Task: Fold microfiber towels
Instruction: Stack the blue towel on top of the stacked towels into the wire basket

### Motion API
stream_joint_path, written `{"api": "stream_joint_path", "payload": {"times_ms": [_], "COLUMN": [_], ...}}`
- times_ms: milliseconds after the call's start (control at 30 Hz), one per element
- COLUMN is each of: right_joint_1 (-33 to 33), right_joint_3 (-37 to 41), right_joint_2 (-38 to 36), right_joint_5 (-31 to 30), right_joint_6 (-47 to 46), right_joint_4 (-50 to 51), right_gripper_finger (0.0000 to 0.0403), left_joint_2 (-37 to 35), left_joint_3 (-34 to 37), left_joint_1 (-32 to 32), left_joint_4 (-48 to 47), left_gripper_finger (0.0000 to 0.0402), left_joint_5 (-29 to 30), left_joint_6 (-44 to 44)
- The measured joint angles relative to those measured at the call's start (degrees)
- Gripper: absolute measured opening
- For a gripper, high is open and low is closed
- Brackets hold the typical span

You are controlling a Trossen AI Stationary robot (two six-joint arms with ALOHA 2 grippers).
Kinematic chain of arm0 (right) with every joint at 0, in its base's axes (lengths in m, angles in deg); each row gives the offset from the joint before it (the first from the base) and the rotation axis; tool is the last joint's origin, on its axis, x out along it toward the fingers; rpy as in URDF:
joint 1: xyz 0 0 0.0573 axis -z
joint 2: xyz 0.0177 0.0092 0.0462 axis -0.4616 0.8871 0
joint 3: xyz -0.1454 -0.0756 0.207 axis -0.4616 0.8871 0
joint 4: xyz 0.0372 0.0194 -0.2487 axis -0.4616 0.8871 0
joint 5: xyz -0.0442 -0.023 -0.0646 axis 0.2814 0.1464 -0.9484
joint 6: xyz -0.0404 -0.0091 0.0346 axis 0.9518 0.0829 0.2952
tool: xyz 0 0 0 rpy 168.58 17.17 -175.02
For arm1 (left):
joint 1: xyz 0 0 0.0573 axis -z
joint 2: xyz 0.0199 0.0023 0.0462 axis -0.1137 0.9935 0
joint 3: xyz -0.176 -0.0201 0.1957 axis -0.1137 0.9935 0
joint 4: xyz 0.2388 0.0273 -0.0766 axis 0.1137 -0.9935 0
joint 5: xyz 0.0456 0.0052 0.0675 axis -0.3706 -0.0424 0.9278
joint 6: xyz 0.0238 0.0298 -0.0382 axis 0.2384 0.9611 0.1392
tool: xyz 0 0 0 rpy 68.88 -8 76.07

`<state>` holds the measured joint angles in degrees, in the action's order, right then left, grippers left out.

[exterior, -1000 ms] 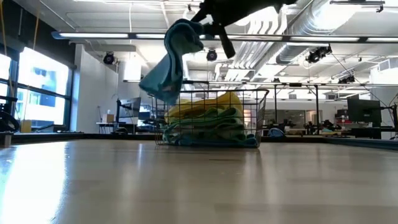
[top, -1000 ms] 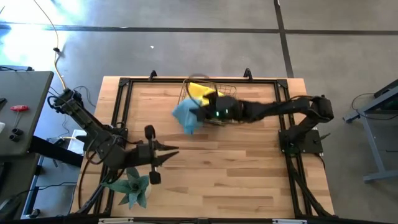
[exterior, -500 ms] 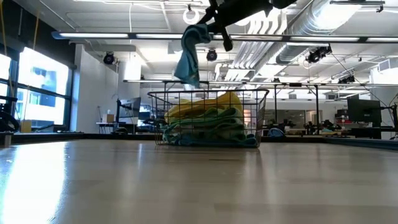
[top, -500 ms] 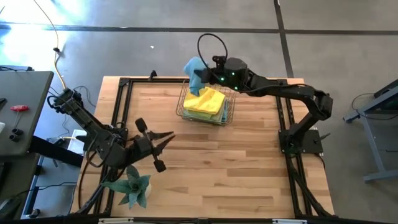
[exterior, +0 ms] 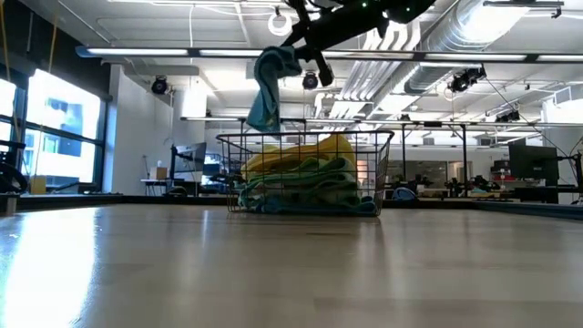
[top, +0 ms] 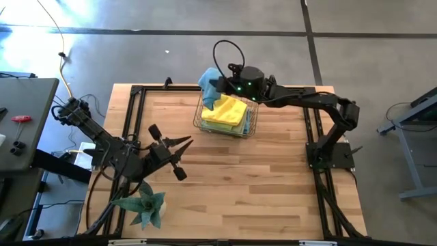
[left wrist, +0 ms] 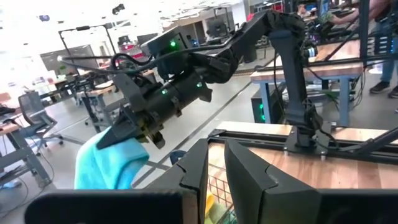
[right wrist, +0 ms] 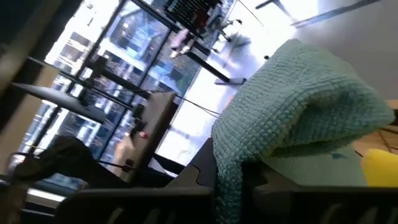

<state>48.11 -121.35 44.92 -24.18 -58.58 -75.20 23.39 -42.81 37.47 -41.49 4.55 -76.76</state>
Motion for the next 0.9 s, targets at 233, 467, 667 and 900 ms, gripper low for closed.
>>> {"api": "stream_joint_path", "payload": {"times_ms": [233,467,667,900], "right_joint_1": [-1.65,-2.76,-2.78,-3.19], "right_joint_3": [-0.03,-0.05,0.02,0.02], "right_joint_2": [-0.07,-0.11,-0.11,-0.11], "right_joint_5": [0.81,-4.53,-8.39,-8.41], "right_joint_6": [-2.34,2.07,6.55,9.19], "right_joint_4": [-5.60,21.68,39.65,45.48], "right_gripper_finger": [0.0000,0.0000,0.0000,0.0000], "left_joint_2": [0.00,0.00,0.00,0.02], "left_joint_3": [0.00,0.00,0.00,0.00], "left_joint_1": [-0.24,-0.22,-0.22,-0.22], "left_joint_4": [-0.04,-0.07,-0.15,-0.18], "left_gripper_finger": [0.0046,0.0046,0.0046,0.0046], "left_joint_5": [-0.09,-0.15,-0.15,-0.16], "left_joint_6": [0.06,0.06,0.05,-1.33]}}
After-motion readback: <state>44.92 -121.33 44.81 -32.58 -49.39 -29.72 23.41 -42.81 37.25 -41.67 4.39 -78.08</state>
